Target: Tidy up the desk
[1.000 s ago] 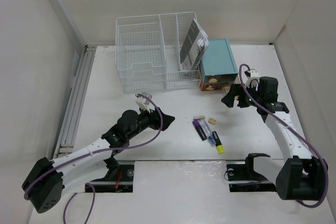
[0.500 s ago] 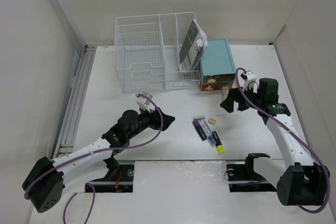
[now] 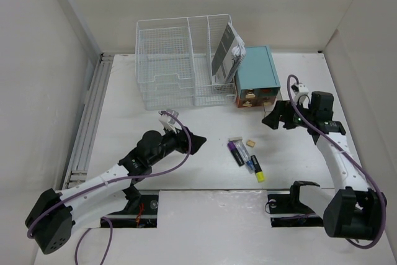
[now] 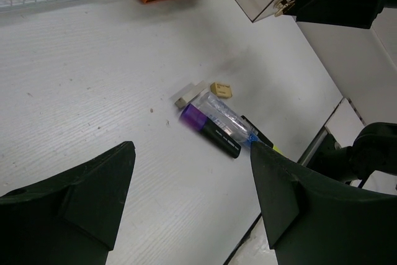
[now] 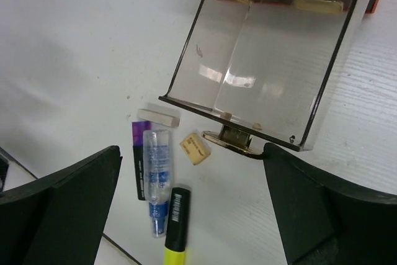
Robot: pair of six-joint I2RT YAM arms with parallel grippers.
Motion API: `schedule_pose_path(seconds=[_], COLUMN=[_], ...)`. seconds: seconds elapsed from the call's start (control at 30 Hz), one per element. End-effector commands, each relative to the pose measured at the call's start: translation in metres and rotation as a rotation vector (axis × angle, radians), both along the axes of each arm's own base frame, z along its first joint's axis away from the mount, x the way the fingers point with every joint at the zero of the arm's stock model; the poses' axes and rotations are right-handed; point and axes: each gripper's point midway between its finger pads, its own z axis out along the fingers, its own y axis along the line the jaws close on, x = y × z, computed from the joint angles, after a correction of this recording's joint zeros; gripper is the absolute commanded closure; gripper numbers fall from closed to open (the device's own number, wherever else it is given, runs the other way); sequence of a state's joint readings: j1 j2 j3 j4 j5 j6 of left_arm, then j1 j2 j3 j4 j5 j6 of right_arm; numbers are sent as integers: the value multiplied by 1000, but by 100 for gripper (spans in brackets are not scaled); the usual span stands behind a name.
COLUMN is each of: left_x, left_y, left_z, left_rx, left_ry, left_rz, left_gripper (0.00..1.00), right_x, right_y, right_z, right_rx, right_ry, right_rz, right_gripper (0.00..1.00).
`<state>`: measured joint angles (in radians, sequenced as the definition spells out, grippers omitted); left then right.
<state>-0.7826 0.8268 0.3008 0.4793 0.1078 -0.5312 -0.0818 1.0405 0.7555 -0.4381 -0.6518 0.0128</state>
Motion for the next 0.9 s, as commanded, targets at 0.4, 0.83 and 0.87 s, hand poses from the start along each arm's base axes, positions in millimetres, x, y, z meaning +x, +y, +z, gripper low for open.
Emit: schedule_pose_path(seconds=[0.4,0.83,0.87], left_x=[4,5,5], left_y=[0,-1,-1], left_z=[27,26,26], left_rx=[-46,-33,-33], left_ry=[-67,-67,-67], left_rz=[5,3,3], left_gripper=[28,28,28], right_x=[15,-3,-6], right_y=[-37,-7,1], right_z=[14,75,80], right_rx=[-22,-21,-28], right_ry=[26,-127,-141], right_rz=[-312,-62,-37], right_gripper=[0,0,0])
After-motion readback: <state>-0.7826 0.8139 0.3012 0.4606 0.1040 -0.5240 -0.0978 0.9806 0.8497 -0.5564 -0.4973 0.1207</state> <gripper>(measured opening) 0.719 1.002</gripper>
